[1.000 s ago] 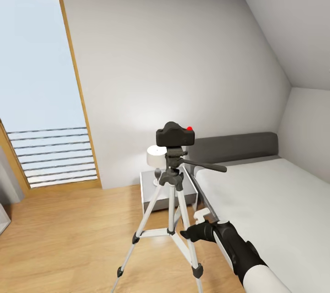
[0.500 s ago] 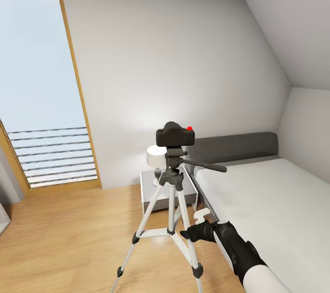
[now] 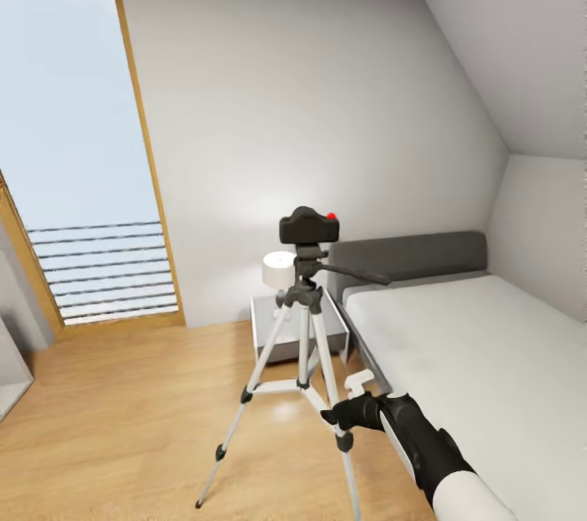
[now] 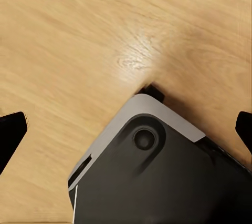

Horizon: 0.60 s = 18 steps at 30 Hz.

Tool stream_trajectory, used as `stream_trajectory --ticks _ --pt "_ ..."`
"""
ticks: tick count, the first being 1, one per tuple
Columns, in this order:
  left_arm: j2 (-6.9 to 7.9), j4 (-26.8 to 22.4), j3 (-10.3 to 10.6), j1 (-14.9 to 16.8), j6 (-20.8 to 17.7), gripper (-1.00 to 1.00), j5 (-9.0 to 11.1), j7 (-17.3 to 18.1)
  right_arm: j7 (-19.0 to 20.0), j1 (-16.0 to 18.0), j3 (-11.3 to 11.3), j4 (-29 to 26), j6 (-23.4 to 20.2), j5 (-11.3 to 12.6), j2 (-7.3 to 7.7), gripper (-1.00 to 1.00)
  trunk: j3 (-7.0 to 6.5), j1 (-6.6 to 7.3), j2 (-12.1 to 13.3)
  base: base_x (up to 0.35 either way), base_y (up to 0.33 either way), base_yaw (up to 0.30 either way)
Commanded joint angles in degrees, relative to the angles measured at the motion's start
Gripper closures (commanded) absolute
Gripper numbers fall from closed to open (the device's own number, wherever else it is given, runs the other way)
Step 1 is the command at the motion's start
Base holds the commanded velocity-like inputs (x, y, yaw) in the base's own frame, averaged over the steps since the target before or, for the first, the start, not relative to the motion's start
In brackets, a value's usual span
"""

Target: Attach the digital camera to the camera tripod in the bedroom.

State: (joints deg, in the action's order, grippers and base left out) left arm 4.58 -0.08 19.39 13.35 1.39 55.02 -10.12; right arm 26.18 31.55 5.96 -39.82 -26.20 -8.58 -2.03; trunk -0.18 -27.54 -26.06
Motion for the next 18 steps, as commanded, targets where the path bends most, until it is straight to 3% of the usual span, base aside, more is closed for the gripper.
stream_trajectory --ticks 1,18 --pt "-0.01 0.0 0.5 0.0 0.1 -1.00 0.5 -0.2 0.4 0.0 -0.1 -0.1 -0.2 -0.7 0.00 -1.00 0.03 0.02 0.0 -0.342 0.000 0.000" --pt "-0.01 0.0 0.5 0.0 0.1 -1.00 0.4 -0.2 0.1 0.0 -0.1 -0.1 -0.2 -0.8 0.01 -1.00 0.03 0.02 0.0 -0.343 0.000 0.000"
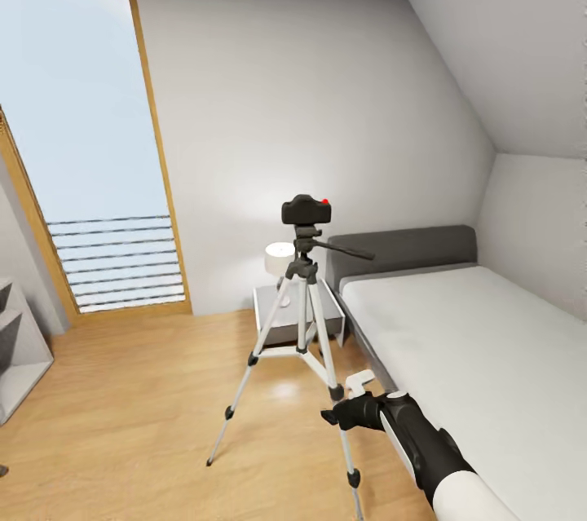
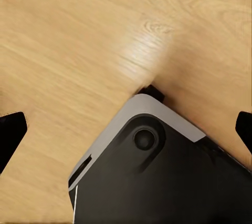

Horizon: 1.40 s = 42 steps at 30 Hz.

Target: Attach the digital camera to the camera tripod in the bedroom.

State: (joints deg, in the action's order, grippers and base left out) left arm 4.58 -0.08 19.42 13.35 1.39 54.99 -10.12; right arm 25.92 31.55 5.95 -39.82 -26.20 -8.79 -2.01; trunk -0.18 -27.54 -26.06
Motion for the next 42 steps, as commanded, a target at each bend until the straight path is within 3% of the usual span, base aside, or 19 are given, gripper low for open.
stream_trajectory --ticks 1,16,25,29,30,35,42 --pt "-0.01 0.0 0.5 0.0 0.1 -1.00 0.5 -0.2 0.3 0.0 -0.1 -0.1 -0.2 -0.6 -0.01 -1.00 0.03 0.02 0.0 -0.343 0.000 0.000" --pt "-0.01 0.0 0.4 0.0 0.0 -1.00 0.5 -0.2 -0.4 0.0 -0.4 1.4 -0.5 0.0 0.30 -1.00 0.03 0.02 0.0 -0.293 0.000 0.000" --pt "-0.01 0.0 0.4 0.0 0.0 -1.00 0.5 -0.2 -0.9 0.0 -0.4 15.6 1.3 -0.2 0.91 -1.00 0.03 0.02 0.0 -0.046 0.000 0.000" --pt "-0.01 0.0 0.4 0.0 0.0 -1.00 0.5 -0.2 -1.2 0.0 -0.3 26.2 7.0 -0.2 2.31 -1.00 0.03 0.02 0.0 -0.008 0.000 0.000" --pt "-0.01 0.0 0.4 0.0 0.0 -1.00 0.5 -0.2 -2.6 0.2 -0.1 37.4 16.4 -0.2 4.67 -1.00 0.03 0.02 0.0 -0.001 0.000 0.000" --pt "-0.01 0.0 0.4 0.0 0.1 -1.00 0.5 -0.2 -5.4 -0.1 0.1 40.8 22.0 -0.1 7.03 -1.00 0.03 0.02 0.0 0.000 0.000 0.000" --pt "-0.04 0.0 0.5 0.0 0.1 -1.00 0.5 -0.2 -6.9 -5.0 0.0 41.6 23.8 0.0 9.37 -1.00 0.03 0.02 0.0 0.000 0.000 0.000"
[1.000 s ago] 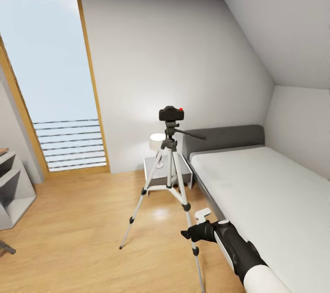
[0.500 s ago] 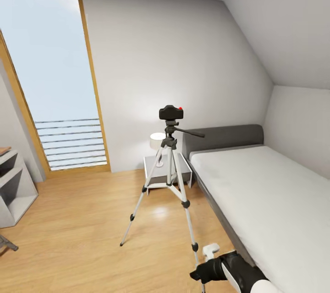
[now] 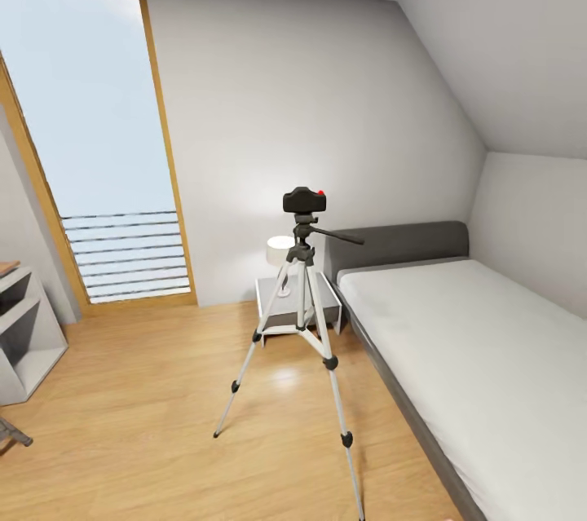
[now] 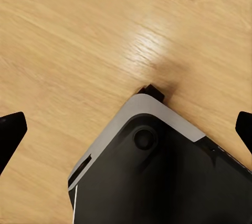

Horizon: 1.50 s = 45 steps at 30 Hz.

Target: Attach the digital camera to the camera tripod in the bedroom.

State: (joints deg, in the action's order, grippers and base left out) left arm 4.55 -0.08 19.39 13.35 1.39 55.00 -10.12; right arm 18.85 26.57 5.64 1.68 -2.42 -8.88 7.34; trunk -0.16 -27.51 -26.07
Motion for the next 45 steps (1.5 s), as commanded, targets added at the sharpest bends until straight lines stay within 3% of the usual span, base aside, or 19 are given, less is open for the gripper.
stream_trajectory --ticks 1,4,7,10,16,41,42,45 --pt "-0.02 0.0 0.5 0.0 0.1 -1.00 0.5 -0.2 0.1 -0.9 0.4 0.1 0.3 0.1 0.23 -1.00 0.01 -0.02 0.0 0.000 0.000 0.000" --pt "-0.05 0.0 0.5 0.0 0.1 -1.00 0.5 -0.2 -0.6 -4.5 0.3 0.2 2.3 0.1 0.76 -1.00 0.01 -0.02 0.0 0.000 0.000 0.000" --pt "-0.27 0.0 0.5 0.0 0.1 -1.00 0.5 -0.2 -3.8 -10.3 0.3 0.2 5.8 0.2 0.94 -1.00 0.01 -0.02 0.0 0.000 0.000 0.000" --pt "-0.36 0.0 0.5 0.0 0.1 -1.00 0.5 -0.2 -5.9 -13.3 0.3 0.2 7.5 0.2 0.90 -1.00 0.01 -0.02 0.0 0.000 0.000 0.000" --pt "-0.41 0.0 0.5 0.0 0.1 -1.00 0.5 -0.2 -7.3 -15.6 0.3 0.2 9.5 0.3 0.92 -1.00 0.01 -0.02 0.0 0.000 0.000 0.000" --pt "-0.42 0.0 0.5 0.0 0.1 -1.00 0.5 -0.2 -7.6 -15.9 0.3 0.2 9.3 0.4 0.94 -1.00 0.01 -0.02 0.0 0.000 0.000 0.000" --pt "-0.45 -0.1 0.6 0.0 0.2 -1.00 0.3 -0.1 -10.9 -15.9 -0.2 0.2 9.7 0.8 0.40 -1.00 0.01 -0.02 0.0 0.000 0.000 0.000" --pt "-0.76 -0.1 0.6 0.0 0.1 -1.00 -0.1 -0.1 -11.5 -15.9 -0.3 0.2 9.7 0.8 0.38 -1.00 0.01 -0.02 0.0 0.000 0.000 0.000"
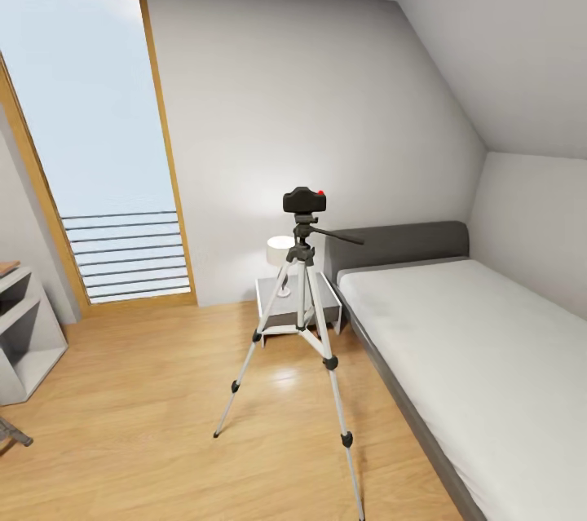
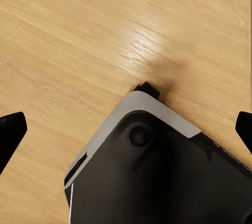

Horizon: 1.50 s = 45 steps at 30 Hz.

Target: Attach the digital camera to the camera tripod in the bedroom.

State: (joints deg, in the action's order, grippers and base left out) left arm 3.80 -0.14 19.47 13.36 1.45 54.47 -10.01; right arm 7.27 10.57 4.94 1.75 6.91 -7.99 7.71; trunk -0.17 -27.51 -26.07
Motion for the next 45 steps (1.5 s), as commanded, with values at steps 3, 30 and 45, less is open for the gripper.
stream_trajectory --ticks 3,30,45 --pt "-1.24 0.0 0.6 0.0 0.0 -1.00 -0.2 -0.1 -0.4 -0.9 0.3 0.2 0.6 0.0 -0.08 -1.00 0.02 -0.02 0.0 0.000 0.000 0.000" --pt "-2.82 0.0 0.9 0.0 0.0 -1.00 -0.4 -0.1 -0.5 -2.0 0.6 0.1 0.9 11.4 0.12 -1.00 -1.60 -0.02 0.0 0.000 0.000 0.000" --pt "-2.38 -0.8 1.0 0.0 0.1 -1.00 -0.2 -0.4 -0.5 -2.0 0.8 0.1 0.9 11.4 0.17 -1.00 -2.62 -0.02 0.0 0.000 0.000 0.000"
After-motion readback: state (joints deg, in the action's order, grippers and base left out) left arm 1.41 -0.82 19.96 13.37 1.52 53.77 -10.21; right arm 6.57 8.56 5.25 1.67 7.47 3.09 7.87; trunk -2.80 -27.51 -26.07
